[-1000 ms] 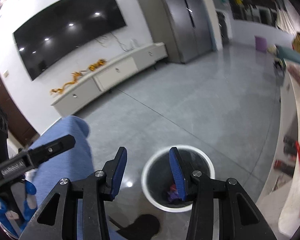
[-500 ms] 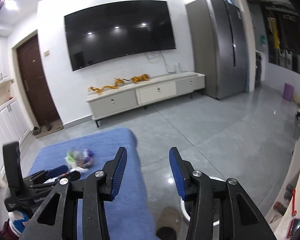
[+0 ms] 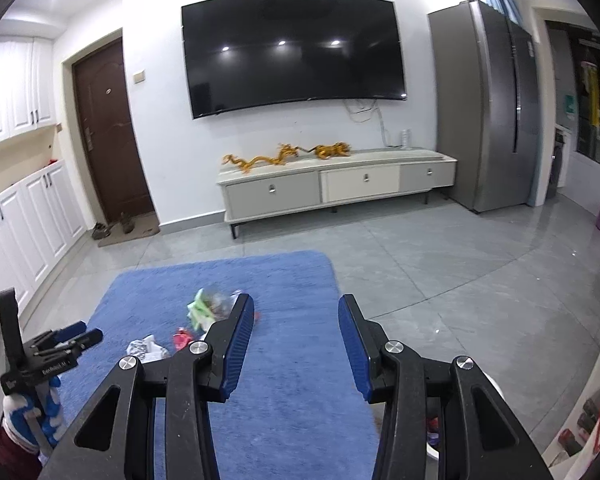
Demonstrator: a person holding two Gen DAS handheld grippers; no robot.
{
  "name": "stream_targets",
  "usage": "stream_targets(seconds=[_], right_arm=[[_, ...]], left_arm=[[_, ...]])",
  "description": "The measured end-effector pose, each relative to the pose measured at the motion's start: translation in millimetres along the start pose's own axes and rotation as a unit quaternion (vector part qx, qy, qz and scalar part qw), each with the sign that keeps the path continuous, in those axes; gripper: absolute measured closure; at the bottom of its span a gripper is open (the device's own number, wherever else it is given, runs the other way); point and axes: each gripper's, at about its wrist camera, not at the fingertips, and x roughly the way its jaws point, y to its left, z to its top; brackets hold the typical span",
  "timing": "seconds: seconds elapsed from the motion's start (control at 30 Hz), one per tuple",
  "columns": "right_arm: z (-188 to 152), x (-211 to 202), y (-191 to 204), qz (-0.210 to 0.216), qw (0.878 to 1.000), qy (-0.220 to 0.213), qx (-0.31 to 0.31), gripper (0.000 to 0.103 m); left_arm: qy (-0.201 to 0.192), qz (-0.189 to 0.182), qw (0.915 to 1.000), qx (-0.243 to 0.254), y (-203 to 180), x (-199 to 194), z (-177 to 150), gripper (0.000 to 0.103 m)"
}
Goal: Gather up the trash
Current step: 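Move both open tools back to the remaining wrappers on the rug, then grasp the green printed bag with the left tool while the right tool grasps a purple bag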
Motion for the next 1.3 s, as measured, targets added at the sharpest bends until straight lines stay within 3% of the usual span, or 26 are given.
stream_targets(seconds=[0.13, 0.23, 0.7, 1.03, 1.3], right_arm=[[0, 28, 16, 0.021, 0.999, 0.020, -0.014, 0.062], [-4, 55, 29, 0.038, 0.998, 0.041, -0.024, 0.062], [-23, 147, 18, 0.092, 0.990, 0.105, -0.035, 0.062], [-16, 240, 11, 0.127, 0.981, 0.145, -0.018, 0.062], [-16, 296, 24, 0.175, 0.966, 0.189, 0.002, 0.062]], left_arm=[[0.012, 0.019, 0.9997, -0.001, 30, 8, 3, 0.038], [0.026, 0.014, 0.9994, 0.017, 30, 18, 7, 0.038], [0.113, -0.066, 0.9864, 0.100, -35, 115, 45, 0.038], [0.143, -0.046, 0.9810, 0.123, -47, 164, 57, 0.038], [0.176, -0.033, 0.9712, 0.157, -49, 199, 59, 0.038]])
